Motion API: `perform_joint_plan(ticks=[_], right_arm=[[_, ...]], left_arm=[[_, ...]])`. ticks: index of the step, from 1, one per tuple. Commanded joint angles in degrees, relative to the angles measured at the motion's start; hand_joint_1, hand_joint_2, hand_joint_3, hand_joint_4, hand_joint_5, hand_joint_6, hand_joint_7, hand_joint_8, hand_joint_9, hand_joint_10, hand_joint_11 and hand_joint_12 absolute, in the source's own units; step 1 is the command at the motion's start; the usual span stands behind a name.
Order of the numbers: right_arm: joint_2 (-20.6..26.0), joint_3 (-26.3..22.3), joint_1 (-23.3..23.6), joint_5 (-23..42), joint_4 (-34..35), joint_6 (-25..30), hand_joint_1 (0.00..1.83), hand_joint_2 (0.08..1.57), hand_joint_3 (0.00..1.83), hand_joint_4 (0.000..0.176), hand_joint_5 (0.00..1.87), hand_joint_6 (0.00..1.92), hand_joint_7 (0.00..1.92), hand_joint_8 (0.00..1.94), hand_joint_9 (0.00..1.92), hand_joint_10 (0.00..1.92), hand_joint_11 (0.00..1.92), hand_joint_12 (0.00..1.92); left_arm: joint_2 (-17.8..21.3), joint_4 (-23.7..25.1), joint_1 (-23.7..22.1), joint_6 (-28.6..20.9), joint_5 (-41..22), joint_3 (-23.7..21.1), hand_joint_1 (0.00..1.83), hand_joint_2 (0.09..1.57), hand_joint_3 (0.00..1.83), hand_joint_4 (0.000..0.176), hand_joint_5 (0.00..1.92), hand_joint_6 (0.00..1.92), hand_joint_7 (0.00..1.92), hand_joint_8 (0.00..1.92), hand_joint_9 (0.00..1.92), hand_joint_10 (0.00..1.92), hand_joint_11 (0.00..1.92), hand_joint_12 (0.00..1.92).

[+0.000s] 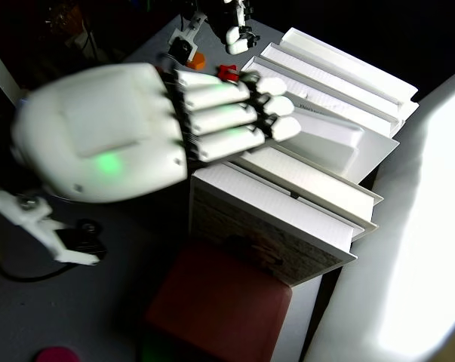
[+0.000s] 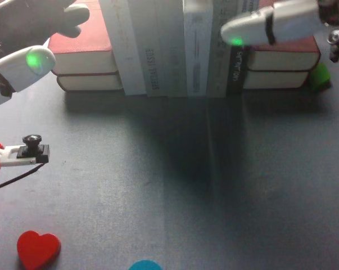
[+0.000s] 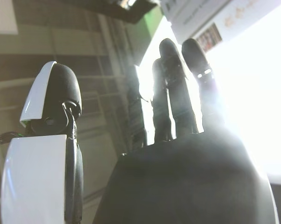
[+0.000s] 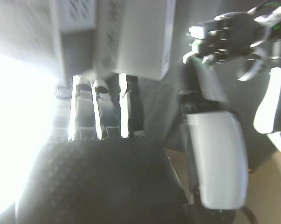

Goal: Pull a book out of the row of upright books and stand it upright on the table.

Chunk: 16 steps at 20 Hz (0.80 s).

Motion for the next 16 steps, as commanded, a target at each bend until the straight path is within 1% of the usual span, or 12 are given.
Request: perform_joint_plan(ticks=[1,2,4,5,8,9,11,12,13,14,15,16], right_arm=[[0.1,-0.6,-0.2,3.5,1.4,-0.4,0.36,1.09,0.00,0.176,0.47,0.00,0.00,0.00,0.00,0.00,0.00,0.00],[0.6,-1.3,-0.7,4.1,1.4,-0.4,0.27,1.12,0.00,0.176,0.40,0.00,0.00,0.00,0.00,0.00,0.00,0.00],[1.5,-2.7,-1.8,5.2,1.4,-0.4,0.28,1.15,0.01,0.176,0.41,0.01,0.00,0.00,0.00,0.00,0.00,0.00],[1.8,-3.2,-2.2,5.7,1.4,-0.4,0.35,1.17,0.01,0.176,0.33,0.00,0.00,0.00,0.00,0.00,0.00,0.00],[1.9,-3.7,-3.4,6.1,2.4,-0.4,0.16,1.18,0.01,0.176,0.08,0.01,0.00,0.00,0.00,0.00,0.00,0.00],[1.9,-3.8,-4.0,6.2,2.9,-0.4,0.16,1.18,0.01,0.176,0.08,0.01,0.00,0.00,0.00,0.00,0.00,0.00],[2.1,-3.9,-5.7,6.5,4.2,-0.4,0.14,1.19,0.01,0.136,0.01,0.00,0.00,0.00,0.00,0.00,0.00,0.00],[2.2,-4.1,-6.6,6.9,4.9,-0.4,0.13,1.19,0.01,0.132,0.04,0.01,0.00,0.00,0.00,0.00,0.00,0.00],[2.2,-4.3,-7.3,7.3,5.4,-0.4,0.16,1.20,0.01,0.160,0.11,0.04,0.00,0.00,0.00,0.00,0.00,0.00],[2.3,-4.6,-7.9,7.5,5.5,-0.4,0.23,1.19,0.00,0.173,0.18,0.06,0.00,0.00,0.00,0.00,0.00,0.00],[2.7,-5.1,-8.4,7.6,5.5,-0.4,0.30,1.19,0.00,0.149,0.32,0.05,0.00,0.00,0.00,0.00,0.00,0.00],[3.2,-5.7,-8.9,8.0,5.7,-0.5,0.34,1.19,0.00,0.161,0.35,0.04,0.00,0.00,0.00,0.00,0.00,0.00]], left_arm=[[-0.1,-1.9,0.0,-0.5,-6.8,-0.3,0.84,1.17,0.00,0.075,0.45,0.00,0.33,0.00,0.42,0.34,0.02,1.48],[-0.1,-2.2,0.2,-0.5,-7.0,-0.4,0.84,1.20,0.00,0.073,0.43,0.00,0.31,0.00,0.38,0.38,0.00,1.47],[-0.2,-2.5,0.5,-0.5,-7.2,-0.4,0.85,1.21,0.00,0.072,0.45,0.01,0.32,0.00,0.39,0.40,0.01,1.47],[-0.3,-2.7,0.7,-0.5,-7.3,-0.4,0.86,1.20,0.00,0.082,0.48,0.02,0.34,0.01,0.41,0.41,0.04,1.46],[-0.6,-3.1,0.9,-0.5,-7.7,-0.4,0.84,1.21,0.00,0.076,0.46,0.00,0.31,0.00,0.33,0.51,0.00,1.48],[-0.7,-3.3,1.0,-0.5,-7.8,-0.4,0.84,1.21,0.00,0.076,0.46,0.00,0.31,0.00,0.33,0.51,0.00,1.48],[-0.8,-3.6,1.3,-0.5,-8.0,-0.5,0.86,1.21,0.00,0.075,0.49,0.01,0.32,0.00,0.34,0.52,0.00,1.50],[-0.8,-3.8,1.5,-0.5,-8.2,-0.5,0.86,1.21,0.00,0.074,0.49,0.01,0.33,0.00,0.34,0.52,0.00,1.50],[-0.9,-4.2,1.8,-0.5,-8.4,-0.6,0.87,1.21,0.00,0.076,0.49,0.01,0.33,0.01,0.34,0.52,0.00,1.50],[-0.9,-4.4,2.0,-0.5,-8.6,-0.7,0.88,1.21,0.00,0.077,0.50,0.01,0.34,0.01,0.34,0.52,0.00,1.50],[-1.0,-4.5,2.1,-0.5,-8.7,-0.7,0.89,1.21,0.00,0.072,0.50,0.01,0.32,0.00,0.34,0.51,0.00,1.49],[-1.1,-4.5,2.1,-0.5,-8.7,-0.7,0.90,1.20,0.00,0.073,0.50,0.01,0.33,0.00,0.34,0.51,0.00,1.49]])
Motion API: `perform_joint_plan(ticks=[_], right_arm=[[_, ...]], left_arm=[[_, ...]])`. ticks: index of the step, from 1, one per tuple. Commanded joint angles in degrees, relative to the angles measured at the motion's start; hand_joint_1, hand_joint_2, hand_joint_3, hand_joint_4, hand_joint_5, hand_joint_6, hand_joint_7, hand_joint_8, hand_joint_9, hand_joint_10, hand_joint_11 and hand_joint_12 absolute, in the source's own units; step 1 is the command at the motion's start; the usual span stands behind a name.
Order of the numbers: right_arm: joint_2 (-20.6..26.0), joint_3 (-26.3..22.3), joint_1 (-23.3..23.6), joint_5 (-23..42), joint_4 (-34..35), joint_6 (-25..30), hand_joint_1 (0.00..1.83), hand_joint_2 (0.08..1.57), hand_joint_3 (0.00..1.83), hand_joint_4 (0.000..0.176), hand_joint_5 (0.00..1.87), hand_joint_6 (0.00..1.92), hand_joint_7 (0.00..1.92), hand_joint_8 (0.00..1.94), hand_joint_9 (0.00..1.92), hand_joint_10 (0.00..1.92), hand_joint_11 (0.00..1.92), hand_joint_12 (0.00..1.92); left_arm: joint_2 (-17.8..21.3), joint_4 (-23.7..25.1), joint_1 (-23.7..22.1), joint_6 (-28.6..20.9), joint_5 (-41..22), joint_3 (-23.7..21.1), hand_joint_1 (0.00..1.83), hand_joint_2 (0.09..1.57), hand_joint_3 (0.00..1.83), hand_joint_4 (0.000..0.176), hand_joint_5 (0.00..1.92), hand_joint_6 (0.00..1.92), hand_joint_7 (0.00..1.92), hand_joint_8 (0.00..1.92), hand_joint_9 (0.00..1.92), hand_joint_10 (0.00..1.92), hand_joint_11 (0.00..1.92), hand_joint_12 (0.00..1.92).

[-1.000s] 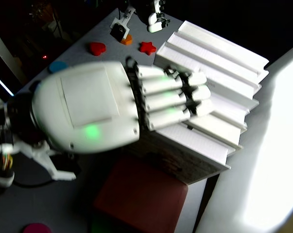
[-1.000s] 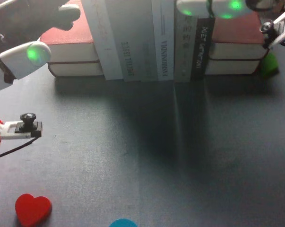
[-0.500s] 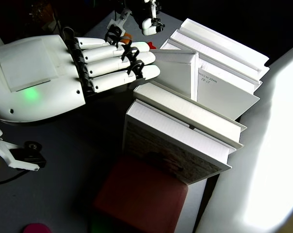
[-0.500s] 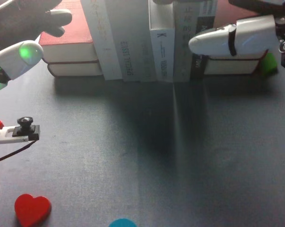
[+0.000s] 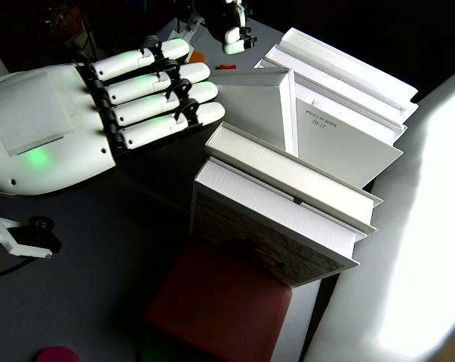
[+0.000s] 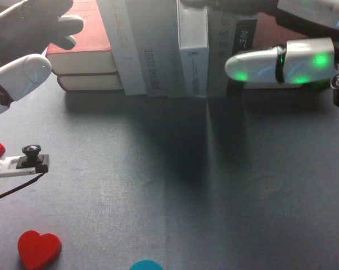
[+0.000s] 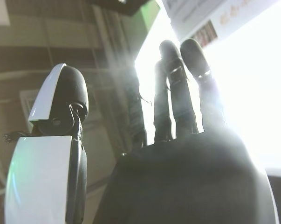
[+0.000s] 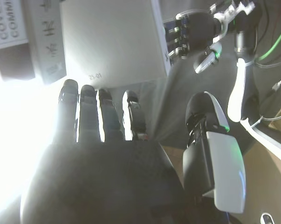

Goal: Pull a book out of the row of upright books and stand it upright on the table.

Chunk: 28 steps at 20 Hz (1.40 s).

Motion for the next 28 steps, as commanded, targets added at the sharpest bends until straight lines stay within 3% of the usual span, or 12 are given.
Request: perform_joint_plan(ticks=[1,4,5,7,9,11,12,17,21,24,27,28], right_arm=[[0.1,-0.2,-0.1,1.6,1.1,0.1,0.38,1.20,0.00,0.173,0.40,0.05,0.00,0.00,0.00,0.00,0.00,0.00],[1.2,-1.3,-0.2,2.7,1.5,-0.4,0.38,1.17,0.00,0.176,0.44,0.03,0.00,0.00,0.00,0.00,0.00,0.00],[1.7,-1.7,-0.2,3.2,1.5,-0.4,0.35,1.17,0.00,0.147,0.46,0.02,0.00,0.00,0.00,0.00,0.00,0.00],[3.2,-2.2,0.9,4.1,1.5,-0.4,0.31,1.15,0.00,0.161,0.27,0.00,0.00,0.00,0.00,0.00,0.00,0.00],[5.4,-3.2,2.9,4.5,1.5,-1.4,0.33,1.15,0.00,0.093,0.23,0.00,0.00,0.00,0.00,0.00,0.00,0.00],[7.3,-4.1,4.2,5.2,1.4,-2.1,0.39,1.13,0.00,0.109,0.19,0.00,0.00,0.00,0.00,0.00,0.00,0.00],[7.8,-4.3,5.0,5.5,1.3,-2.1,0.32,1.25,0.01,0.078,0.04,0.00,0.00,0.00,0.00,0.00,0.00,0.38],[8.8,-4.9,10.6,5.9,-2.6,-0.9,0.36,1.16,0.00,0.062,0.13,0.03,0.00,0.00,0.00,0.00,0.00,0.00],[6.9,-3.1,15.8,1.6,-11.6,3.7,0.71,1.07,0.00,0.102,0.09,0.01,0.00,0.00,0.00,0.00,0.00,0.00],[5.3,1.0,20.0,-0.9,-21.6,14.0,1.02,0.90,0.00,0.174,0.18,0.01,0.00,0.00,0.00,0.00,0.00,0.00],[3.8,1.4,24.5,-4.7,-34.9,19.9,1.11,0.86,0.00,0.112,0.04,0.00,0.00,0.00,0.00,0.00,0.00,0.00],[3.3,1.2,26.5,-5.5,-39.7,21.8,0.97,0.84,0.00,0.131,0.01,0.00,0.00,0.00,0.00,0.00,0.02,0.01]], left_arm=[[-0.3,-2.0,-0.3,-0.5,-6.5,-0.1,0.89,1.20,0.00,0.073,0.48,0.01,0.32,0.00,0.33,0.50,0.00,1.48],[-0.3,-2.0,-0.1,-0.5,-6.6,-0.1,0.87,1.21,0.00,0.073,0.49,0.01,0.31,0.00,0.33,0.50,0.00,1.48],[-0.3,-2.0,-0.1,-0.5,-6.6,-0.1,0.88,1.20,0.00,0.074,0.51,0.01,0.33,0.00,0.35,0.50,0.01,1.49],[-0.3,-2.0,0.0,-0.5,-6.5,0.0,0.88,1.21,0.00,0.068,0.49,0.00,0.31,0.00,0.32,0.54,0.00,1.50],[-0.4,-2.0,0.1,-0.5,-6.5,0.0,0.88,1.20,0.00,0.069,0.51,0.01,0.31,0.00,0.32,0.55,0.00,1.49],[-0.4,-2.0,0.2,-0.5,-6.5,0.0,0.89,1.19,0.00,0.074,0.51,0.01,0.31,0.00,0.34,0.54,0.00,1.46],[-0.4,-2.0,0.3,-0.5,-6.5,-0.1,0.89,1.18,0.00,0.071,0.50,0.00,0.32,0.00,0.36,0.54,0.00,1.49],[-0.5,-2.0,0.8,-0.5,-6.5,-0.2,0.91,1.16,0.00,0.064,0.47,0.00,0.32,0.00,0.33,0.61,0.02,1.56],[-0.6,-2.0,0.8,-0.5,-6.2,0.0,0.95,1.15,0.00,0.070,0.49,0.01,0.33,0.01,0.33,0.63,0.02,1.55],[-0.2,-2.3,0.8,-0.5,-5.9,0.3,0.96,1.12,0.00,0.088,0.52,0.02,0.36,0.01,0.33,0.63,0.02,1.56],[0.9,-2.2,1.1,-0.5,-5.3,0.3,0.97,1.10,0.00,0.079,0.50,0.01,0.38,0.01,0.35,0.60,0.02,1.51],[1.4,-2.3,1.8,-0.5,-5.1,0.2,0.99,1.08,0.00,0.077,0.52,0.01,0.40,0.01,0.37,0.58,0.02,1.49]])
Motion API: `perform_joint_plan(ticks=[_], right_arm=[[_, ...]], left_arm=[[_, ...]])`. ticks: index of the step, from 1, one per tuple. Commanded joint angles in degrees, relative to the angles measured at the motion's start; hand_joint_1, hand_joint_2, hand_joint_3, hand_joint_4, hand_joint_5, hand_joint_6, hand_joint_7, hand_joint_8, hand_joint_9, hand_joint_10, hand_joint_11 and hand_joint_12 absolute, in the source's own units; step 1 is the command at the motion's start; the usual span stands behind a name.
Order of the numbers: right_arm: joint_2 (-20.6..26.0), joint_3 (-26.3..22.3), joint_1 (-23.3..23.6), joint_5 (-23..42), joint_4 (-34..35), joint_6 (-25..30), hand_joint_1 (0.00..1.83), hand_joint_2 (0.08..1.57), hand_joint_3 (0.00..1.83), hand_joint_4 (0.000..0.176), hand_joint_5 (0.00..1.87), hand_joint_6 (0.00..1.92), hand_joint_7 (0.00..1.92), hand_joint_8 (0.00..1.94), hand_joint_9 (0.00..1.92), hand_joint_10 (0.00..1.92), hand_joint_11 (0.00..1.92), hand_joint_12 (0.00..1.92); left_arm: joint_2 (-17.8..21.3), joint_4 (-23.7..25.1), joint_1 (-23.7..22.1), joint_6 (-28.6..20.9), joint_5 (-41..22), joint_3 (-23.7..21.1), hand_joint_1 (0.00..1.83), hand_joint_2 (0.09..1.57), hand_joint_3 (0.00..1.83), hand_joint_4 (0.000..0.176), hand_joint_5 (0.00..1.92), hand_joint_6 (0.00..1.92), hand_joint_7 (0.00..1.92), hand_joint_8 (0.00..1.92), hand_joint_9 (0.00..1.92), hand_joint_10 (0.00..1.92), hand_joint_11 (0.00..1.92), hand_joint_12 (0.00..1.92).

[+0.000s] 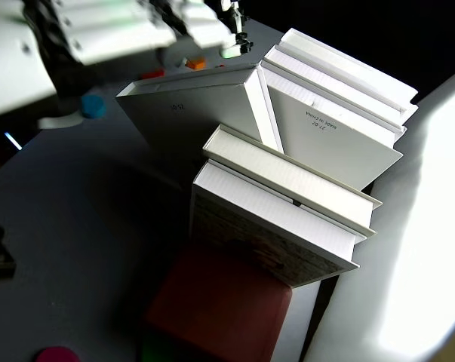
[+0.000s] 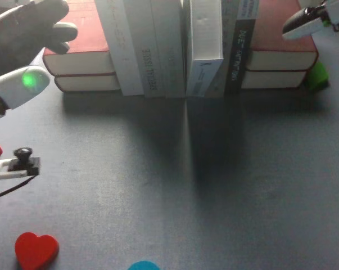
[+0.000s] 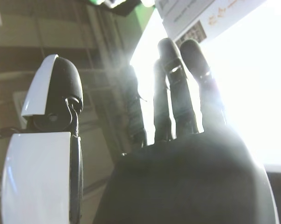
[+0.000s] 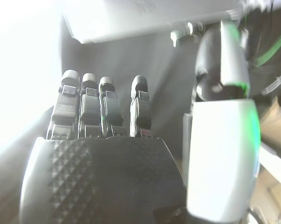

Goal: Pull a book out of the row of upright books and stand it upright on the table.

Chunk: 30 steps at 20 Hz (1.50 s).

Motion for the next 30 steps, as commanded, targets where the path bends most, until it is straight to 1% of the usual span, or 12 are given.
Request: perform_joint_plan(ticks=[1,4,5,14,17,18,24,25,26,27,29,30], right_arm=[[-0.7,-0.3,2.5,1.2,0.8,2.5,0.99,0.83,0.00,0.130,0.03,0.01,0.00,0.00,0.00,0.00,0.00,0.00],[-1.7,-0.1,4.9,0.5,-9.6,8.8,1.02,0.82,0.00,0.175,0.00,0.00,0.00,0.00,0.00,0.00,0.00,0.00],[-2.1,0.3,5.0,0.3,-11.2,10.0,1.04,0.82,0.00,0.155,0.00,0.00,0.00,0.00,0.00,0.00,0.00,0.00],[-7.4,2.1,5.6,0.4,-21.3,14.7,1.18,0.80,0.00,0.174,0.00,0.00,0.00,0.00,0.00,0.00,0.00,0.00],[-9.0,3.4,5.5,0.4,-25.1,18.0,1.23,0.80,0.00,0.143,0.05,0.01,0.00,0.00,0.00,0.00,0.00,0.49],[-9.3,3.8,5.4,0.4,-25.1,18.0,1.22,0.80,0.00,0.151,0.05,0.00,0.00,0.00,0.00,0.00,0.00,0.44],[-9.8,4.1,4.4,0.3,-25.6,18.0,1.30,0.78,0.00,0.069,0.26,0.02,0.02,0.00,0.00,0.00,0.02,0.03],[-9.9,4.1,4.3,0.3,-25.6,18.0,1.29,0.79,0.00,0.061,0.29,0.00,0.02,0.00,0.00,0.00,0.00,0.12],[-10.0,4.2,4.2,0.3,-25.6,18.0,1.26,0.77,0.00,0.110,0.34,0.01,0.04,0.00,0.02,0.01,0.00,0.51],[-10.2,4.3,4.0,0.4,-25.6,18.0,1.26,0.77,0.00,0.110,0.34,0.01,0.04,0.00,0.02,0.01,0.00,0.51],[-10.8,4.6,3.8,0.4,-25.6,18.0,1.36,0.79,0.00,0.048,0.53,0.05,0.23,0.03,0.25,0.08,0.00,1.24],[-11.4,4.9,3.6,0.4,-25.6,18.1,1.49,1.06,0.01,0.000,0.92,0.84,0.79,0.75,0.95,0.85,0.71,1.56]], left_arm=[[0.7,-2.4,0.4,-0.5,-5.7,-0.1,0.99,1.07,0.00,0.079,0.53,0.02,0.41,0.01,0.36,0.57,0.01,1.49],[2.4,-3.4,1.6,-0.5,-6.0,-1.2,0.94,1.14,0.00,0.057,0.48,0.00,0.40,0.00,0.28,0.64,0.00,1.45],[2.8,-3.9,2.1,-0.5,-6.3,-1.6,0.92,1.15,0.00,0.060,0.46,0.00,0.38,0.00,0.24,0.64,0.00,1.38],[2.7,-4.6,2.3,-0.5,-7.5,-1.7,0.92,1.15,0.00,0.090,0.50,0.00,0.34,0.00,0.24,0.67,0.00,1.39],[2.5,-4.4,2.2,-0.5,-7.4,-1.7,0.95,1.12,0.00,0.090,0.51,0.01,0.38,0.01,0.30,0.65,0.00,1.45],[2.5,-4.3,2.0,-0.5,-7.4,-1.7,0.95,1.12,0.00,0.091,0.52,0.01,0.38,0.00,0.30,0.64,0.00,1.41],[2.4,-4.1,1.6,-0.5,-7.5,-1.7,0.94,1.13,0.01,0.083,0.48,0.00,0.35,0.00,0.30,0.59,0.00,1.43],[2.3,-4.0,1.5,-0.5,-7.5,-1.7,0.94,1.13,0.00,0.076,0.48,0.00,0.34,0.00,0.29,0.62,0.00,1.43],[2.3,-3.9,1.4,-0.5,-7.5,-1.7,0.94,1.10,0.00,0.082,0.50,0.00,0.33,0.00,0.27,0.67,0.00,1.46],[2.2,-3.8,1.4,-0.5,-7.5,-1.7,0.94,1.10,0.00,0.082,0.50,0.00,0.33,0.00,0.27,0.67,0.00,1.46],[2.1,-3.8,1.3,-0.5,-7.5,-1.7,0.95,1.09,0.00,0.092,0.50,0.00,0.36,0.01,0.28,0.69,0.01,1.47],[2.0,-3.6,1.2,-0.5,-7.5,-1.7,0.94,1.08,0.00,0.100,0.50,0.00,0.37,0.01,0.28,0.69,0.01,1.46]])
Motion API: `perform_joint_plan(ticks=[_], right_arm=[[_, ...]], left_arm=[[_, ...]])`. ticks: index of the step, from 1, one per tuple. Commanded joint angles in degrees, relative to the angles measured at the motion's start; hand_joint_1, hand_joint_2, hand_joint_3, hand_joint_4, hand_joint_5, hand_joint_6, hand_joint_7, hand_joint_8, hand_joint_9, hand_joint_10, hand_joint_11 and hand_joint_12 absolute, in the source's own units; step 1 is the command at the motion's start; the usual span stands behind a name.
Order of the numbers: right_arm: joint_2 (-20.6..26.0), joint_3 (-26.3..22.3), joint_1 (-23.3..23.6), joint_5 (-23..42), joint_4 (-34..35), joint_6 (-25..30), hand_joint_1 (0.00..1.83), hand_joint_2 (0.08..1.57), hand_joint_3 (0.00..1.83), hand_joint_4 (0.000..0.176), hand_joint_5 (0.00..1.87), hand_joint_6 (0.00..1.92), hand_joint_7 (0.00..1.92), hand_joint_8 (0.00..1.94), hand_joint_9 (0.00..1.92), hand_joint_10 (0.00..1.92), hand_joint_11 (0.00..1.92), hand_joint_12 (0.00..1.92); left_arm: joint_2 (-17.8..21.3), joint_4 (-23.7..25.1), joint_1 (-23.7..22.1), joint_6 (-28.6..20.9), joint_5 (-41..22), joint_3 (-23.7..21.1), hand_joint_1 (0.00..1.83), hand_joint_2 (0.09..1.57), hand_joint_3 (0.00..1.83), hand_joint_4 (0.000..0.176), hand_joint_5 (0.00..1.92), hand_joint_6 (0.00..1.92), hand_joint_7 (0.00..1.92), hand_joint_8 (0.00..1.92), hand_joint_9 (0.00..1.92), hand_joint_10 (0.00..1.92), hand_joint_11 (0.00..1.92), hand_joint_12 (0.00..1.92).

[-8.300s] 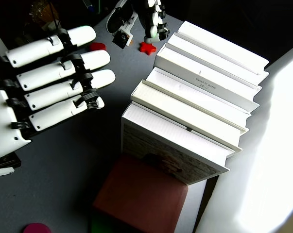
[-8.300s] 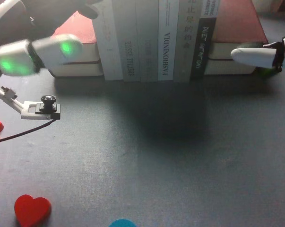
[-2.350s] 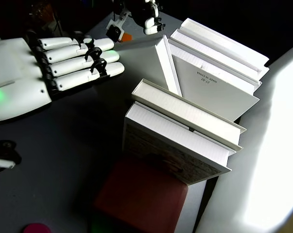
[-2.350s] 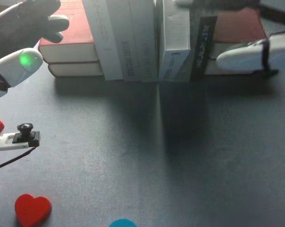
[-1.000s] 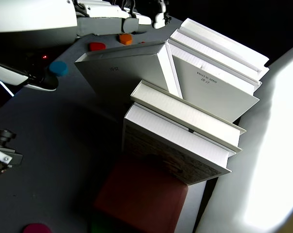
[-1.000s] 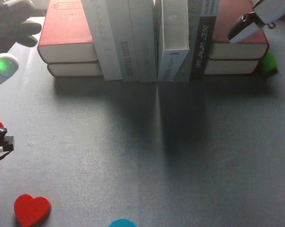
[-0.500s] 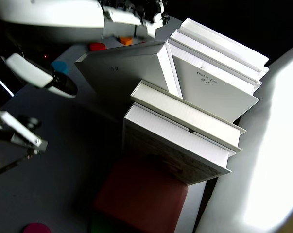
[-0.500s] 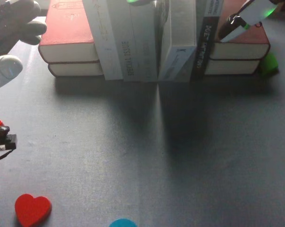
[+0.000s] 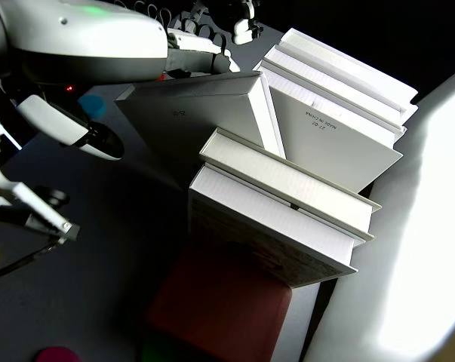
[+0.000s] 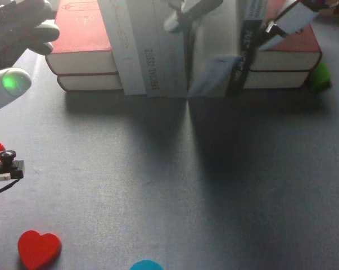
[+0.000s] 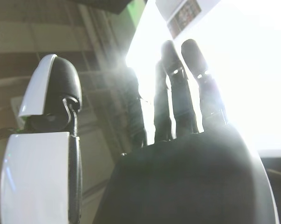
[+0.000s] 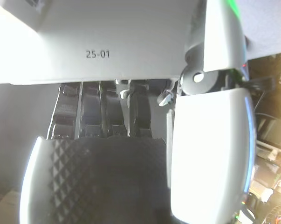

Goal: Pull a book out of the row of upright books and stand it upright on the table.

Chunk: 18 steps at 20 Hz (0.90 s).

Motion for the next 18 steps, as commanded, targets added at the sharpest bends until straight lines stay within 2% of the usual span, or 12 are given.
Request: perform_joint_plan(ticks=[1,2,3,4,5,6,8,9,11,13,17,18], right_arm=[[-0.1,0.4,0.5,-1.7,2.7,0.2,1.39,1.11,0.00,0.000,0.94,1.06,0.90,0.83,0.94,1.12,0.70,1.44],[-0.5,0.7,0.5,-1.4,3.3,0.2,1.39,1.11,0.00,0.000,0.94,1.06,0.90,0.83,0.94,1.12,0.70,1.44],[-0.8,0.9,0.5,-1.0,4.0,0.2,1.39,1.09,0.00,0.000,1.00,1.02,1.08,0.65,0.91,1.20,0.67,1.44],[-1.1,1.2,0.5,-0.7,5.1,0.2,1.38,1.09,0.00,0.000,0.97,1.04,1.05,0.77,0.92,1.20,0.62,1.49],[-1.3,1.3,0.5,-0.5,5.7,0.2,1.37,1.11,0.00,0.000,0.94,1.10,0.99,0.86,0.90,1.23,0.60,1.48],[-1.5,1.4,0.6,-0.4,5.8,0.2,1.37,1.13,0.00,0.000,0.94,1.03,0.95,0.99,0.86,1.33,0.57,1.58],[-1.5,1.4,0.6,0.0,6.4,0.2,1.37,1.12,0.00,0.000,0.96,0.95,0.97,0.97,0.87,1.33,0.60,1.61],[-1.5,1.4,0.6,0.3,6.5,0.2,1.37,1.12,0.00,0.000,0.98,0.92,0.97,0.98,0.88,1.32,0.61,1.64],[-1.4,1.2,0.6,0.6,6.6,0.2,1.38,1.12,0.00,0.000,0.97,0.83,0.93,1.08,0.89,1.34,0.65,1.63],[-1.0,0.8,0.5,0.8,6.6,0.2,1.37,1.13,0.00,0.000,0.95,1.03,0.92,1.01,0.89,1.29,0.62,1.53],[1.9,-1.4,0.7,4.0,9.7,0.8,1.37,1.12,0.00,0.000,0.97,1.05,0.97,0.96,0.86,1.26,0.57,1.57],[3.2,-2.4,1.5,5.0,10.2,1.4,1.26,1.20,0.01,0.000,0.85,0.96,0.82,1.48,0.98,1.69,0.92,1.85]], left_arm=[[-0.4,-2.0,-0.8,-0.5,-6.7,0.1,0.95,1.08,0.00,0.098,0.51,0.01,0.37,0.01,0.29,0.69,0.02,1.45],[-0.5,-2.0,-0.8,-0.5,-6.7,0.2,0.95,1.08,0.00,0.098,0.51,0.01,0.37,0.01,0.29,0.69,0.02,1.45],[-0.7,-2.0,-0.9,-0.5,-6.7,0.2,0.95,1.07,0.00,0.095,0.53,0.01,0.38,0.00,0.32,0.64,0.03,1.42],[-0.8,-2.0,-0.9,-0.5,-6.7,0.3,0.94,1.07,0.00,0.087,0.52,0.00,0.37,0.00,0.35,0.60,0.05,1.38],[-0.8,-1.9,-0.9,-0.5,-6.7,0.3,0.94,1.08,0.00,0.085,0.52,0.00,0.37,0.00,0.38,0.55,0.07,1.36],[-0.8,-1.9,-0.9,-0.5,-6.7,0.3,0.94,1.08,0.00,0.080,0.53,0.00,0.39,0.00,0.42,0.50,0.08,1.37],[-0.9,-1.7,-1.0,-0.5,-6.7,0.3,0.92,1.08,0.00,0.080,0.53,0.00,0.39,0.00,0.42,0.50,0.08,1.36],[-0.9,-1.7,-1.0,-0.5,-6.7,0.2,0.93,1.08,0.00,0.087,0.53,0.00,0.40,0.00,0.43,0.49,0.09,1.36],[-0.9,-1.7,-1.0,-0.5,-6.7,0.2,0.92,1.09,0.00,0.089,0.51,0.00,0.40,0.00,0.42,0.48,0.10,1.36],[-0.8,-1.7,-0.9,-0.5,-6.7,0.1,0.93,1.07,0.00,0.089,0.53,0.01,0.41,0.01,0.44,0.49,0.11,1.37],[-0.6,-1.9,-0.4,-0.5,-6.7,-0.4,0.93,1.07,0.00,0.095,0.53,0.01,0.41,0.00,0.44,0.48,0.11,1.34],[-0.5,-1.9,-0.3,-0.5,-6.7,-0.5,0.93,1.08,0.00,0.097,0.53,0.00,0.40,0.00,0.43,0.47,0.08,1.33]])
